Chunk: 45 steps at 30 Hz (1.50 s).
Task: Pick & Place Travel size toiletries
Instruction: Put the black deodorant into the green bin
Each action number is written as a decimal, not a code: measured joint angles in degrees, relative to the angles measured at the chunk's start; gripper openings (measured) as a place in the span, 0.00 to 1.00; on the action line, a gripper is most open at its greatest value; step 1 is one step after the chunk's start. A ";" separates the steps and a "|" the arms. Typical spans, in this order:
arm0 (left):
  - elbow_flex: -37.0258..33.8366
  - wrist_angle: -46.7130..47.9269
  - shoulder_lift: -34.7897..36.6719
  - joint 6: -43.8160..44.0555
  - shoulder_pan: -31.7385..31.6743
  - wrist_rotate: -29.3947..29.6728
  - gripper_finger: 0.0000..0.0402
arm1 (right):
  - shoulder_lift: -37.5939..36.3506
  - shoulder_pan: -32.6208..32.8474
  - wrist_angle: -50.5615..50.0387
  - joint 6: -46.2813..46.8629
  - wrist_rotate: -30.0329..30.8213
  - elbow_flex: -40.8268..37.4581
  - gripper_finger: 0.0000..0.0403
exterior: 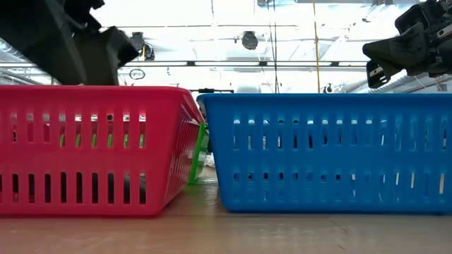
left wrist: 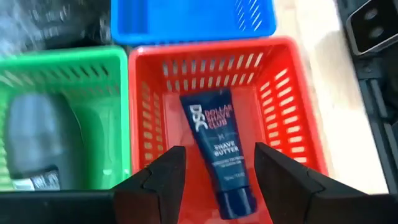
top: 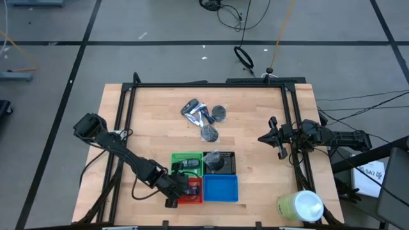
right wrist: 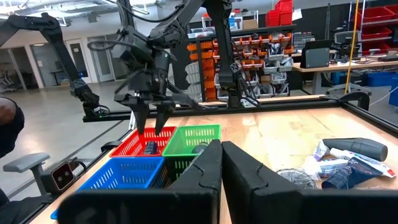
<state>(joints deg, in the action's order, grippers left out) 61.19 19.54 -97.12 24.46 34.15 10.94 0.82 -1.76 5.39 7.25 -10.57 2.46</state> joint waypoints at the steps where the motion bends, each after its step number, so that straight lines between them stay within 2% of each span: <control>1: 0.00 -0.22 0.48 -0.82 0.00 0.26 0.46 | 0.00 -0.01 0.00 0.01 0.00 -0.01 0.00; 12: -0.89 1.56 6.78 -9.68 1.07 4.20 0.35 | 0.00 -0.02 0.00 0.02 0.00 0.00 0.00; 18: -7.71 -1.72 13.10 -10.35 1.29 7.25 0.30 | 0.00 -0.02 0.00 0.00 0.00 -0.02 0.00; 25: -23.66 -16.80 25.30 -12.08 0.84 11.59 0.25 | 0.00 -0.01 -0.01 0.02 0.00 -0.01 0.00; 31: -38.42 -35.07 37.59 -18.33 -1.30 11.69 0.24 | 0.00 -0.01 -0.01 0.01 0.00 -0.01 0.00; 36: -48.93 -47.31 45.51 -21.59 -5.52 11.70 0.24 | 0.00 -0.02 -0.01 0.01 0.00 -0.02 0.00; 41: -57.03 -57.44 49.28 -19.64 -11.87 11.59 0.24 | 0.00 0.00 0.00 0.01 0.00 -0.01 0.00; 45: -60.15 -62.77 49.59 -19.21 -15.99 10.97 0.24 | 0.00 -0.01 0.00 0.01 0.00 -0.01 0.00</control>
<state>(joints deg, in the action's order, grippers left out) 1.04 -43.23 -47.53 5.26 18.16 21.91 0.82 -1.77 5.39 7.25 -10.57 2.45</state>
